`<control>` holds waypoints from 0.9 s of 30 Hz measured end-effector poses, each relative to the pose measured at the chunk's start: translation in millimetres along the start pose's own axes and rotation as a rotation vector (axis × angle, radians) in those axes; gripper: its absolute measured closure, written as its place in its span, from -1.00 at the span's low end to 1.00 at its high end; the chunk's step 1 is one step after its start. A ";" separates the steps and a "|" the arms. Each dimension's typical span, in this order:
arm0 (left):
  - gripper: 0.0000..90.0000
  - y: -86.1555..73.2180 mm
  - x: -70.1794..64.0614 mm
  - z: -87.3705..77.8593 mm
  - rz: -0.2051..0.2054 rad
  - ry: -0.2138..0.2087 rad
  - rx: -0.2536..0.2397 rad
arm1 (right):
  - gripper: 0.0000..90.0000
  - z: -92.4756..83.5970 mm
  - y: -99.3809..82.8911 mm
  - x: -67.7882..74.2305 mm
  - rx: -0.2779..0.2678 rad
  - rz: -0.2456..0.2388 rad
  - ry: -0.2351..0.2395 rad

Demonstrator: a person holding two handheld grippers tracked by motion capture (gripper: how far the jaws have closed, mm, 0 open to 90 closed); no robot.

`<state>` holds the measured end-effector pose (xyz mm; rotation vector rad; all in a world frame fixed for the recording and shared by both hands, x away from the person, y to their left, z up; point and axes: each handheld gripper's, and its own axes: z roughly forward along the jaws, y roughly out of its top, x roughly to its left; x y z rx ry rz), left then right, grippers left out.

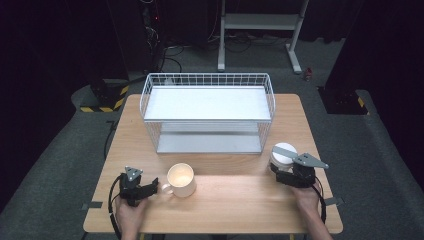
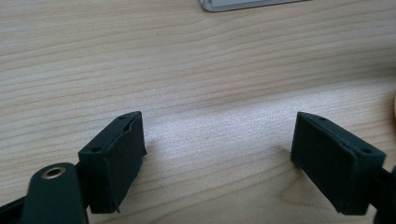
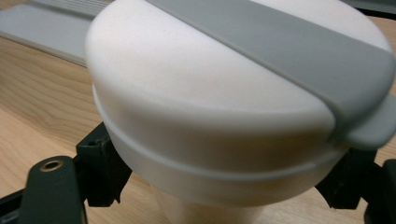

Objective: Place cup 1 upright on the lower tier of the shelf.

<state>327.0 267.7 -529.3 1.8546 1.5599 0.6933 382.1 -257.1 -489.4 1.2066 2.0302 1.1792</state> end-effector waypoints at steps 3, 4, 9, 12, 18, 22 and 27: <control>-0.61 0.0 0.0 0.0 0.000 0.000 0.000 | -0.59 1.2 2.2 7.4 -0.002 -0.009 0.030; -0.61 0.0 0.0 0.0 0.000 0.000 0.000 | -0.59 1.2 2.2 7.4 -0.002 -0.009 0.030; -0.61 0.0 0.0 0.0 0.000 0.000 0.000 | -0.59 4.9 4.2 15.6 0.000 -0.019 0.056; -0.61 0.0 0.0 0.0 0.000 0.000 0.000 | -0.59 6.3 5.8 20.4 0.002 -0.027 0.070; -0.61 0.0 0.0 0.0 0.000 0.000 0.000 | -0.59 8.8 10.5 28.7 0.009 -0.050 0.099; -0.61 0.0 0.0 0.0 0.000 0.000 0.000 | -0.59 12.7 14.1 35.6 0.009 -0.058 0.120; -0.61 0.0 0.0 0.0 0.000 0.000 0.000 | -0.59 15.5 17.0 39.6 0.011 -0.067 0.135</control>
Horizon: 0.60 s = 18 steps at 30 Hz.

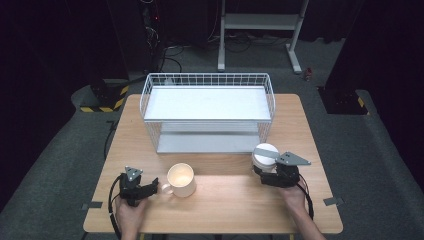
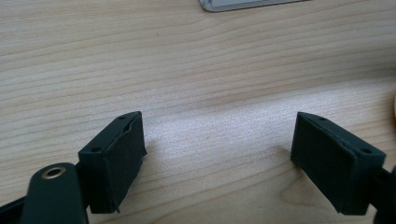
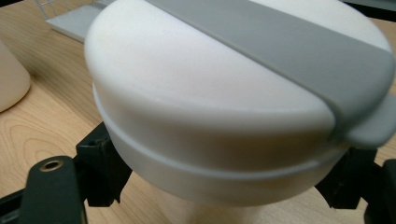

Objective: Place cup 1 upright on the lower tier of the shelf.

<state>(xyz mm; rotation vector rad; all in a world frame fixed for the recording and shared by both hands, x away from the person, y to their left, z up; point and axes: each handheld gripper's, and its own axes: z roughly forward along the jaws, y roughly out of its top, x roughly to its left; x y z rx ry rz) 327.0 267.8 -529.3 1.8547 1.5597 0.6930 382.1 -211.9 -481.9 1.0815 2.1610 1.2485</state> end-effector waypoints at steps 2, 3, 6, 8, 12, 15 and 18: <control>-0.61 0.0 0.0 0.0 0.000 0.000 0.000 | -0.59 1.4 1.9 2.1 -0.003 -0.004 0.007; -0.61 0.0 0.0 0.0 0.000 0.000 0.000 | -0.59 2.6 3.5 3.3 0.000 -0.006 0.010; -0.61 0.0 0.2 0.0 0.002 0.000 0.000 | -0.59 4.1 5.2 4.4 0.002 -0.011 0.014; -0.61 0.0 0.2 0.0 0.001 0.000 -0.001 | -0.59 6.7 7.1 6.8 0.005 -0.016 0.016; -0.61 0.0 0.2 0.0 0.001 0.000 0.000 | -0.59 10.4 9.8 9.1 0.006 -0.011 0.023; -0.61 0.0 0.3 0.0 0.003 0.000 0.000 | -0.59 14.5 13.9 11.1 0.004 -0.021 0.029; -0.61 0.0 0.3 0.0 0.003 0.000 0.000 | -0.59 19.9 18.2 12.3 0.005 -0.025 0.035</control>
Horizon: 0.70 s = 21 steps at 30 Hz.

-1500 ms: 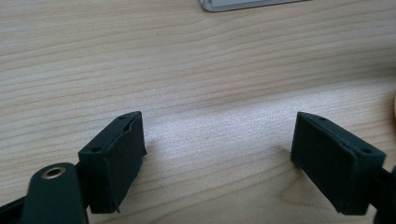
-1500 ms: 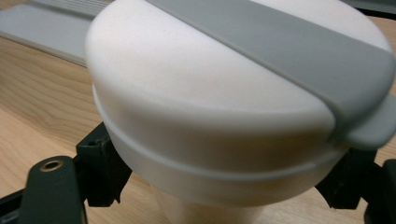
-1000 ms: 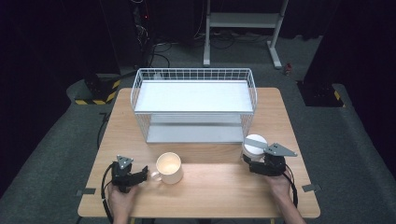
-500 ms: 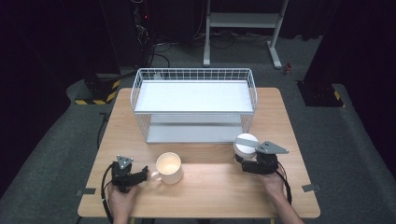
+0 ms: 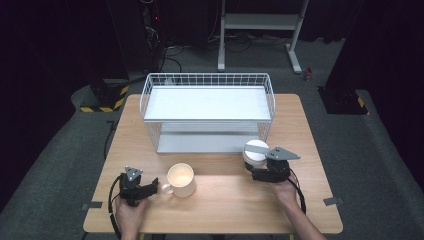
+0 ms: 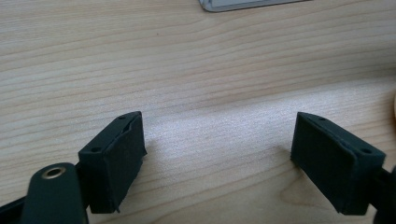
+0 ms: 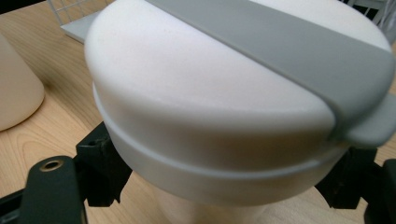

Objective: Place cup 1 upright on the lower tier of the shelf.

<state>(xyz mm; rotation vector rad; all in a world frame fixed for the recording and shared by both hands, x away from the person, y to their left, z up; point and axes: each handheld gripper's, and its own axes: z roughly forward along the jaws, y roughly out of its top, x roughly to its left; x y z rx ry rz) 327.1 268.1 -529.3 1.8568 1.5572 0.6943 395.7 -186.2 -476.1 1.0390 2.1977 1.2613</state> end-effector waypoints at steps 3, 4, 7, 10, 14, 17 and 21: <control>-0.61 0.0 0.0 0.0 0.000 0.000 0.000 | -0.59 4.4 3.9 0.8 0.002 0.008 0.004; -0.61 0.0 0.0 0.0 0.000 0.000 0.000 | -0.59 6.0 5.3 0.8 0.000 0.002 0.005; -0.61 0.0 0.0 0.0 0.000 0.000 0.000 | -0.59 10.9 9.0 1.5 -0.001 0.009 0.008; -0.61 0.0 0.0 0.0 0.000 0.000 0.000 | -0.59 16.1 13.2 1.7 -0.005 0.011 0.010; -0.61 0.0 0.0 0.0 0.000 0.000 0.000 | -0.59 21.6 17.6 2.5 -0.003 0.016 0.011; -0.61 0.0 0.1 0.0 0.000 0.000 0.000 | -0.59 25.3 21.3 2.1 -0.001 0.020 0.011; -0.61 0.0 0.1 0.0 0.000 0.000 0.000 | -0.59 32.7 25.8 1.3 0.006 0.039 -0.006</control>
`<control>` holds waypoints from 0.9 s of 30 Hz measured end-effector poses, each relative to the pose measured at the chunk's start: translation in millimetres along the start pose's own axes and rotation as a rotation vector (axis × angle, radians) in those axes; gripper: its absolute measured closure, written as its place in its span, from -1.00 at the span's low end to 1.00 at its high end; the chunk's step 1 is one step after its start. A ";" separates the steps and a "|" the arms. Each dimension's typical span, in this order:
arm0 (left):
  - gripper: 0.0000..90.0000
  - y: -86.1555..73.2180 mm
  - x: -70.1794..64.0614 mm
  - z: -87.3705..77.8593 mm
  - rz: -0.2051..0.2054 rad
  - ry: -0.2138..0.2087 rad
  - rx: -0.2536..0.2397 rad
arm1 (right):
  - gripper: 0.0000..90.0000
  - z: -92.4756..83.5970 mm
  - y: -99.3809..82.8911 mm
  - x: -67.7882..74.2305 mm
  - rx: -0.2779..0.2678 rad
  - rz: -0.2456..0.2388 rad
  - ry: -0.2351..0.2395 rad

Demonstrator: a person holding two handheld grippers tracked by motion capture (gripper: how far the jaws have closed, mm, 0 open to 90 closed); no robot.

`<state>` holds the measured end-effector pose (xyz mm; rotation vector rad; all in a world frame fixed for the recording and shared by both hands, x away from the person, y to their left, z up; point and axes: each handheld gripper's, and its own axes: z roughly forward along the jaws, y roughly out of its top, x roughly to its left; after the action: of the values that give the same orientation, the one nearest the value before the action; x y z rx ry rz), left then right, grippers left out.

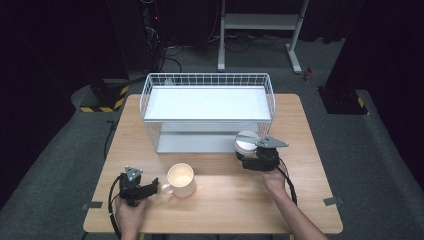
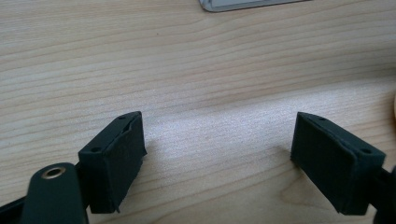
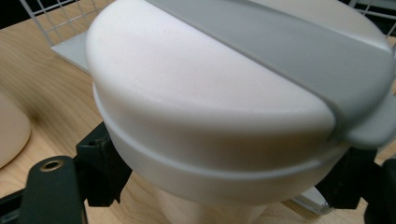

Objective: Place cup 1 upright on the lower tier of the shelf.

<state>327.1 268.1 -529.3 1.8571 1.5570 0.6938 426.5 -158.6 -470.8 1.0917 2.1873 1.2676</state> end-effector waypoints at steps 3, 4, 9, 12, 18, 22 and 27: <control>-0.61 0.0 -0.1 0.0 -0.001 0.000 0.000 | -0.59 4.2 1.0 -1.0 0.013 0.008 -0.012; -0.61 0.0 -0.1 0.0 -0.001 0.000 0.000 | -0.59 6.2 1.5 -1.3 0.015 0.010 -0.016; -0.61 0.0 0.0 0.0 0.000 0.000 0.000 | -0.59 12.4 4.4 -0.2 0.017 0.013 -0.023; -0.61 0.0 0.0 0.0 0.000 0.000 0.000 | -0.59 17.2 6.8 -0.2 0.015 0.019 -0.030; -0.61 0.0 0.0 0.0 0.000 0.000 0.000 | -0.59 22.2 6.0 -1.9 0.013 0.023 -0.035; -0.61 0.0 0.0 0.0 0.000 0.000 0.000 | -0.59 24.3 6.1 -2.4 0.007 0.016 -0.044; -0.61 0.0 0.0 0.0 0.000 0.000 0.000 | -0.59 27.7 8.4 -1.3 0.010 0.010 -0.058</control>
<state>327.1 268.1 -529.3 1.8572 1.5571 0.6944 449.0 -141.9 -478.0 1.1304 2.1502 1.2157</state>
